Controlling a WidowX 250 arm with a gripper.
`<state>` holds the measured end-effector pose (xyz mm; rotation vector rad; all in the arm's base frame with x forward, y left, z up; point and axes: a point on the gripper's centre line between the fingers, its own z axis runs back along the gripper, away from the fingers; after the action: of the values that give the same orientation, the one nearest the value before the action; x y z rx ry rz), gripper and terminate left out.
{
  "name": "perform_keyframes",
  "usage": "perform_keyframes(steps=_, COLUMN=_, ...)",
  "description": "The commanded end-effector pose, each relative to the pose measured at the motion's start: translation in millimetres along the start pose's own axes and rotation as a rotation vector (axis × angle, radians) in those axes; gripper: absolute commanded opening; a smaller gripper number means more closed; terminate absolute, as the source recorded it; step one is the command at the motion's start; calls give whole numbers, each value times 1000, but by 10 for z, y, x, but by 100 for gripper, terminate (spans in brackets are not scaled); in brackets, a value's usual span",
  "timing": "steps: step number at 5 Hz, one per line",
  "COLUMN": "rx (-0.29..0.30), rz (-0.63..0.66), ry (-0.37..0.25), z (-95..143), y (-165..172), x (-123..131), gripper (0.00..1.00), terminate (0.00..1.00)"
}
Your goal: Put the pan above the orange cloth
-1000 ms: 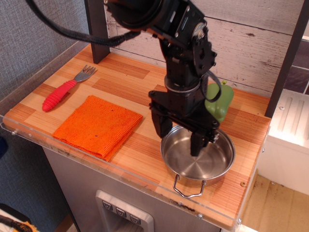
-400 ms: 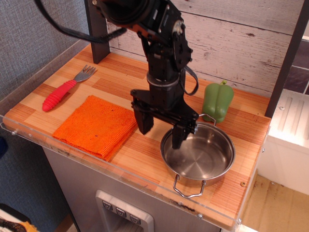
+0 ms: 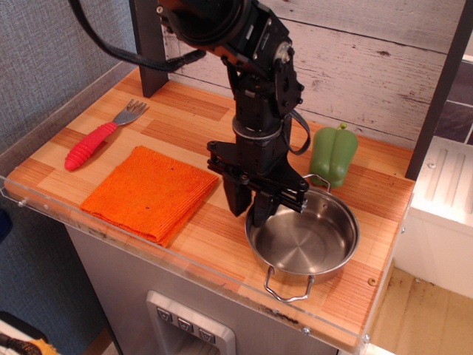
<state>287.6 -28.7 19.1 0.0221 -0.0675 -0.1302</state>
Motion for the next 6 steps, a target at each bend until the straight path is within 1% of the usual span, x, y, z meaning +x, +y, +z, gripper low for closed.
perform_keyframes(steps=1, rx=-1, rz=-20, ry=3, z=39, y=18, x=-80, gripper=0, terminate=0)
perform_keyframes(steps=2, rx=-47, rz=-46, ry=-8, z=200, y=42, x=-131, gripper=0, terminate=0)
perform_keyframes(steps=3, rx=-107, rz=-78, ry=-59, z=537, y=189, x=-110, gripper=0, terminate=0)
perform_keyframes(steps=4, rx=-123, rz=-70, ry=-115, z=884, y=565, x=29, gripper=0, terminate=0)
perform_keyframes(steps=5, rx=-111, rz=62, ry=-144, z=949, y=1118, x=331, gripper=0, terminate=0)
perform_keyframes(steps=6, rx=-106, rz=177, ry=-133, z=735, y=1555, x=643, gripper=0, terminate=0)
